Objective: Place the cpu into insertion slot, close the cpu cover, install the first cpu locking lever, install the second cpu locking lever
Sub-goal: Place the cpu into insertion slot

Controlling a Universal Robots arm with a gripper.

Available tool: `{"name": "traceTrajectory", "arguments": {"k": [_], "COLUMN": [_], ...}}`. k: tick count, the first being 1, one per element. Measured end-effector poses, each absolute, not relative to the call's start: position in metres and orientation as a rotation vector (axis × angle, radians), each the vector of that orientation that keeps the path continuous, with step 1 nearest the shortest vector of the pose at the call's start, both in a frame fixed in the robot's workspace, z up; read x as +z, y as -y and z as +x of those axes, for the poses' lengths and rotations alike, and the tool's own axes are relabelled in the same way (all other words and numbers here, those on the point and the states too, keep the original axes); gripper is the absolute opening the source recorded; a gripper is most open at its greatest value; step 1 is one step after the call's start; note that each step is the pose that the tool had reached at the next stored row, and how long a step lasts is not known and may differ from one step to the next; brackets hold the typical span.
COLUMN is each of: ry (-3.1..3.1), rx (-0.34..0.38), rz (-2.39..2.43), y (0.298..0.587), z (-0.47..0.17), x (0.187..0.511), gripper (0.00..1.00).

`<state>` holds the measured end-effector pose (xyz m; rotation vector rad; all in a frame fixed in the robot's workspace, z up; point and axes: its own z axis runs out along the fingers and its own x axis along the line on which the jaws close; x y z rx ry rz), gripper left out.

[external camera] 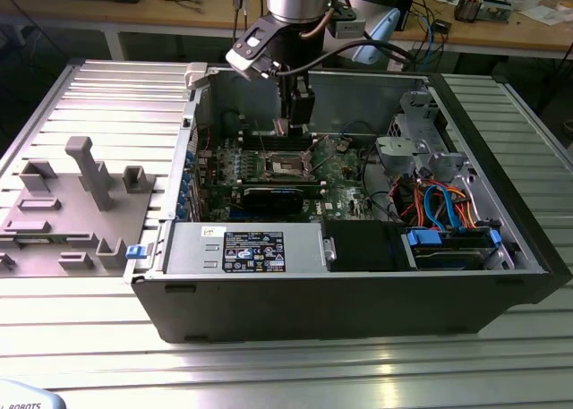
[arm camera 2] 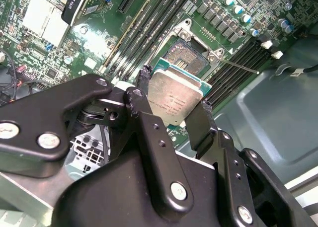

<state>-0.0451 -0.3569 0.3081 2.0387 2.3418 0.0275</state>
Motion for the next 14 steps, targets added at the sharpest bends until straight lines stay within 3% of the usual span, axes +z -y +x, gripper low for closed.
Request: {"name": "traceTrajectory", "arguments": {"k": [14], "ry": [-2.311], "rx": [0.025], "rz": [2.071], "y": [0.3569], "z": [-0.0451], "x": [0.3080], "gripper": [0.54]}}
